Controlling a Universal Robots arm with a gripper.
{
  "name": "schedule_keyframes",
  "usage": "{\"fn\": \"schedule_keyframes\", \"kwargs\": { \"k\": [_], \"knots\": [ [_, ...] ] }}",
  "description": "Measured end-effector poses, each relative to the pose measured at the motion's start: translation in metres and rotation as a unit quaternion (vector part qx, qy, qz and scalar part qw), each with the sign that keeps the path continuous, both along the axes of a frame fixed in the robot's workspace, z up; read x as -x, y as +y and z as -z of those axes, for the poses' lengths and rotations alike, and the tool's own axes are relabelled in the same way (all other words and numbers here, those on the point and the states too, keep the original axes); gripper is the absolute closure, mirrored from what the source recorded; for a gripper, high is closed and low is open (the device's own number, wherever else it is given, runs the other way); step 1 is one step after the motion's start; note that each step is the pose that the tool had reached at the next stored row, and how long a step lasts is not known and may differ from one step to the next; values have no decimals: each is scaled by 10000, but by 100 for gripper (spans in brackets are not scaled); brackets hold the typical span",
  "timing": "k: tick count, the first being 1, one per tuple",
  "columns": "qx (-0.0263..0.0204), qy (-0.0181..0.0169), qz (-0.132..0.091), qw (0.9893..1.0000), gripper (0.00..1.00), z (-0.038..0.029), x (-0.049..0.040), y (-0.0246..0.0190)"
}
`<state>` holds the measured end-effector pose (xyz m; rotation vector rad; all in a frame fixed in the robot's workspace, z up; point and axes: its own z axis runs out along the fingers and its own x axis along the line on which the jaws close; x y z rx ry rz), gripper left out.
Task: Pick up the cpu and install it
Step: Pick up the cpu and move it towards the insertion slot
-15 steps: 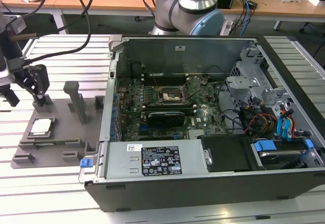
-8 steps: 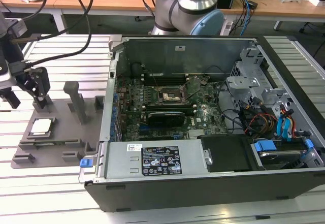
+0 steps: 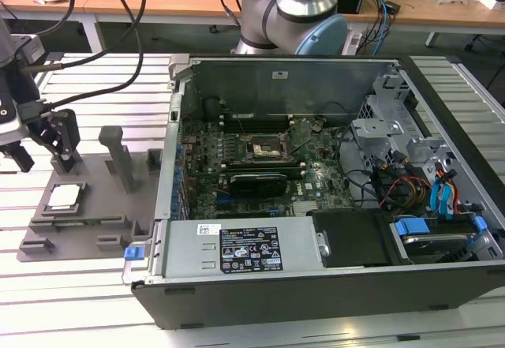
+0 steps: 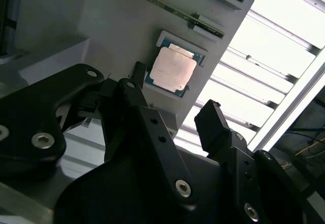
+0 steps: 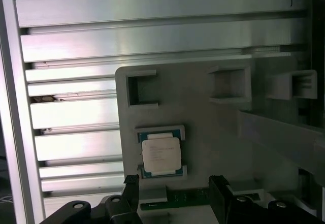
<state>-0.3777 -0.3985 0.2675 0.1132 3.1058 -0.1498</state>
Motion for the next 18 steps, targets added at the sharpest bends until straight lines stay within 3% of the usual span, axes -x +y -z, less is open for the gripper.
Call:
{"fn": "schedule_keyframes", "kwargs": {
  "k": [18],
  "knots": [
    [17, 0, 0, 10000, 34, 128, 0, 0]
  ]
}}
